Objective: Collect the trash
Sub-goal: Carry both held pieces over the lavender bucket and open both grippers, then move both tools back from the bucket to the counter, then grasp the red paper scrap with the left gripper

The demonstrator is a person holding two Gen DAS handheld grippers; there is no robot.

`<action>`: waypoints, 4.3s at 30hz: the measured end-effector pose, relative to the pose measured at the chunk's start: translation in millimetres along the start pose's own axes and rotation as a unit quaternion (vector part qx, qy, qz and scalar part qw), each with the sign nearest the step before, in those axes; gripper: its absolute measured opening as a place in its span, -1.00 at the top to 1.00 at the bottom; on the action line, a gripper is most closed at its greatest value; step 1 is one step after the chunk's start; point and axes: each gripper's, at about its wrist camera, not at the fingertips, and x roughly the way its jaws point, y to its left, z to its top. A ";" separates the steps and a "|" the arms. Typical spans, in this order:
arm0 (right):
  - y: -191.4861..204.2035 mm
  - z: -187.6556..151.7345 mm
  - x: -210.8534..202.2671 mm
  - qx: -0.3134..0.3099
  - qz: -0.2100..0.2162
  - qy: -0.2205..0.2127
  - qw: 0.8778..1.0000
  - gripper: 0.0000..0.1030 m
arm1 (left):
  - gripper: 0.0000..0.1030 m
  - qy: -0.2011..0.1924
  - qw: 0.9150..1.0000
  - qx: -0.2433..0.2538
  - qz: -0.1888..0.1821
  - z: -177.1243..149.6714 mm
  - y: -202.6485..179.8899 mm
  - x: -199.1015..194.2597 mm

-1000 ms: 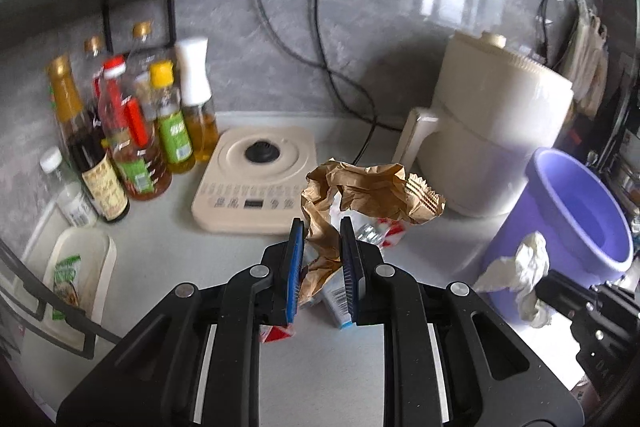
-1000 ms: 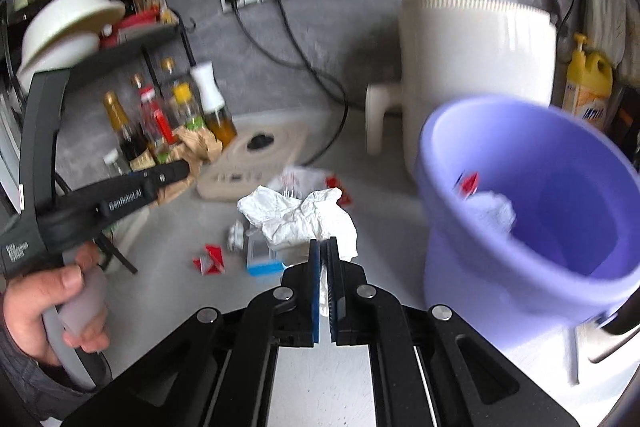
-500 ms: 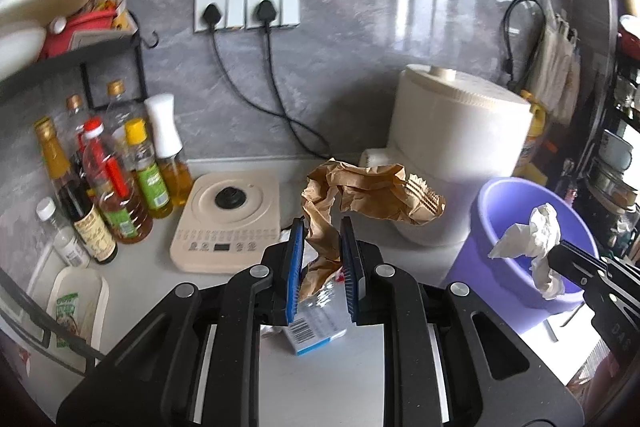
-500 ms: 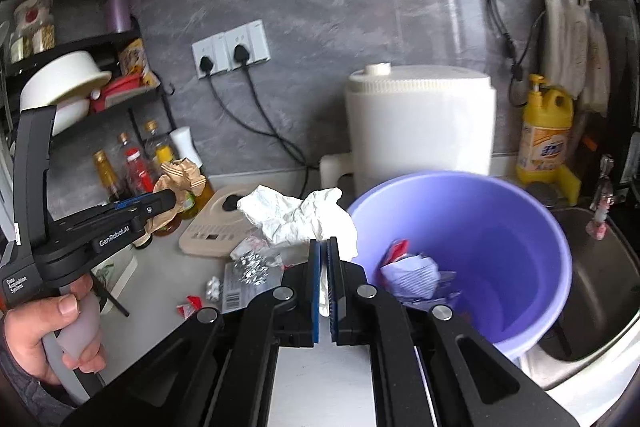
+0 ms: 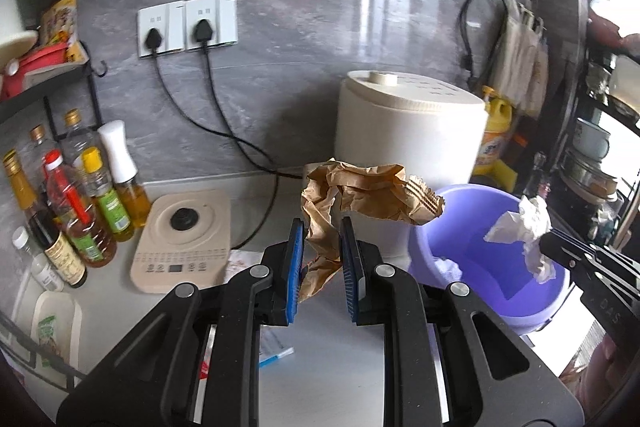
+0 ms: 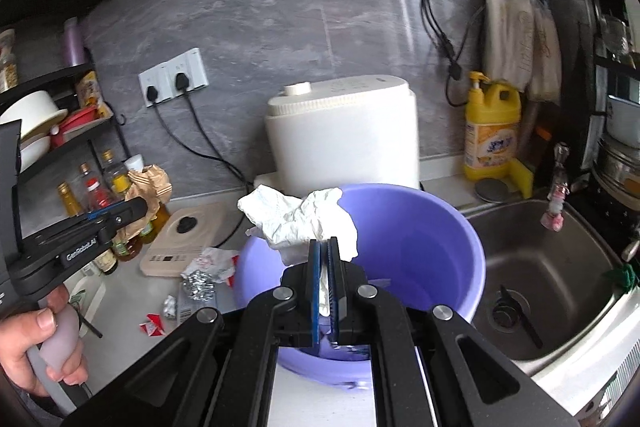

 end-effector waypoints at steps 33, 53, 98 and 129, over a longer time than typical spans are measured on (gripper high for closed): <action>-59.4 -22.6 -38.9 0.075 -0.046 -0.008 0.996 -0.16 | -0.24 0.038 0.992 0.071 -0.095 -7.1 -97.1 39.2; 25.9 -23.3 -11.1 0.015 0.032 -0.008 0.999 -0.79 | -0.84 0.015 0.999 -0.009 0.034 -27.5 33.0 -12.1; 126.9 -90.3 33.5 -0.067 0.079 0.095 0.990 -0.78 | -0.61 0.108 0.985 -0.104 0.089 -127.2 141.7 3.9; 153.3 -83.5 90.3 -0.106 0.085 0.135 0.981 -0.73 | 0.35 0.193 0.967 -0.139 0.096 -158.3 160.4 87.6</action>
